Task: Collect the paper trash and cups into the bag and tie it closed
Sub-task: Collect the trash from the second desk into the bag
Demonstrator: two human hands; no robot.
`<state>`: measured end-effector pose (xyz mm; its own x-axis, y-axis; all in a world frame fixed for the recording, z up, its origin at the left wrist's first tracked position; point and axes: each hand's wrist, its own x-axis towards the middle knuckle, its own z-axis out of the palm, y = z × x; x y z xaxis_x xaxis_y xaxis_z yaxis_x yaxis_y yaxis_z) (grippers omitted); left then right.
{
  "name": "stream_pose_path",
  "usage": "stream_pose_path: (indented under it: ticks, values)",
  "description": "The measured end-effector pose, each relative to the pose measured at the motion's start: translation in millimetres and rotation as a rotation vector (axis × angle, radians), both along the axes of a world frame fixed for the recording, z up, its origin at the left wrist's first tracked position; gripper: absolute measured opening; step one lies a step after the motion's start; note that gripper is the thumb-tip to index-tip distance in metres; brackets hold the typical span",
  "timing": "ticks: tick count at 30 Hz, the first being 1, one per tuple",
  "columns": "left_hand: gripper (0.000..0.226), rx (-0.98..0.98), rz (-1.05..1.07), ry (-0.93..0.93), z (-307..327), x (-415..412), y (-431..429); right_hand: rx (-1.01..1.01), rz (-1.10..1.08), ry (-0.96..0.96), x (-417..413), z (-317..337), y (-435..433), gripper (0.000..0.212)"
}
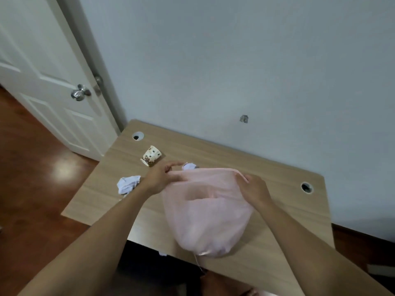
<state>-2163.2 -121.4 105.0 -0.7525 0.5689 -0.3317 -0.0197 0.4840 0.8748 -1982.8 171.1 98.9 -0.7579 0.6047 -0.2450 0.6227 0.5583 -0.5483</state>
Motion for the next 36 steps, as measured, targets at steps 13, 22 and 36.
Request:
stream_pose_path:
  ticks: [13,22,36]
  values:
    - [0.041,-0.028,0.087,-0.295,-36,-43,61,-0.193,-0.209,0.075,28,-21,22,0.054]
    - [0.075,-0.455,-0.211,0.151,-100,-59,122,-0.394,-0.334,0.179,28,-33,22,0.049]
    - [0.027,0.067,0.265,-0.073,-103,-34,115,-0.532,-0.344,0.195,20,-45,20,0.045]
